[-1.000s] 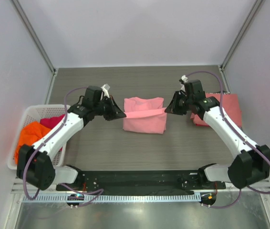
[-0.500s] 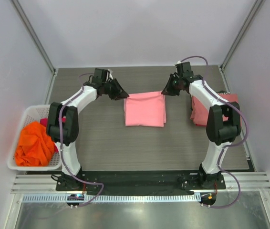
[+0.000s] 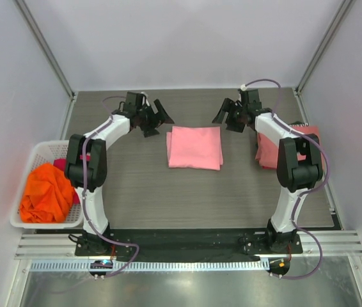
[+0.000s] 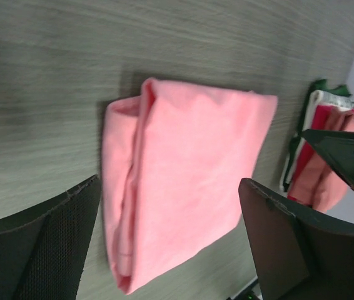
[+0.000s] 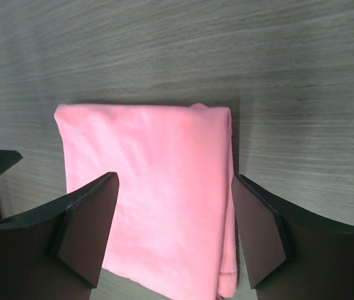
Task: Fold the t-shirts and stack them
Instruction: Fold the tshirt, then neatly place the folded tshirt to the corner
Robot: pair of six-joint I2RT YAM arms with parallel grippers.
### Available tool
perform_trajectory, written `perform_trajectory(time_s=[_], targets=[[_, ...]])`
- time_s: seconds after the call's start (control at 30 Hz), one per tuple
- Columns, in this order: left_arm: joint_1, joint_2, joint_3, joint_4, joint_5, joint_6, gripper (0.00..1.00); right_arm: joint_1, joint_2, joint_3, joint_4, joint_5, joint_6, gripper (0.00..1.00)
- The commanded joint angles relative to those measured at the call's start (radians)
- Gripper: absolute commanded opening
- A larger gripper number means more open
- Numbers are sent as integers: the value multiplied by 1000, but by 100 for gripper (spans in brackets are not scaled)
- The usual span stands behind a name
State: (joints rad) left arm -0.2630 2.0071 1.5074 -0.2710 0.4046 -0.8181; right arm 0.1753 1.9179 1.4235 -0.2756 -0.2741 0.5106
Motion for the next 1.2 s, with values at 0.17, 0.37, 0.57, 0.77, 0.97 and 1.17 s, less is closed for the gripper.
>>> perform_trajectory(time_s=[0.17, 0.37, 0.57, 0.77, 0.97, 1.17], targets=[[-48, -61, -96, -48, -161, 100, 88, 6, 4, -55, 22, 19, -52, 72], [-71, 22, -29, -51, -173, 96, 90, 7, 79, -43, 21, 36, -58, 71], [-91, 111, 34, -54, -159, 80, 84, 24, 136, -31, 53, 16, -53, 67], [-94, 176, 76, -56, -147, 63, 69, 36, 168, -20, 78, 13, -58, 64], [-96, 196, 66, -2, -132, 54, 28, 46, 32, -78, 20, 252, -75, 72], [-96, 183, 37, 41, -139, 60, 2, 52, -68, -90, -102, 489, -116, 67]])
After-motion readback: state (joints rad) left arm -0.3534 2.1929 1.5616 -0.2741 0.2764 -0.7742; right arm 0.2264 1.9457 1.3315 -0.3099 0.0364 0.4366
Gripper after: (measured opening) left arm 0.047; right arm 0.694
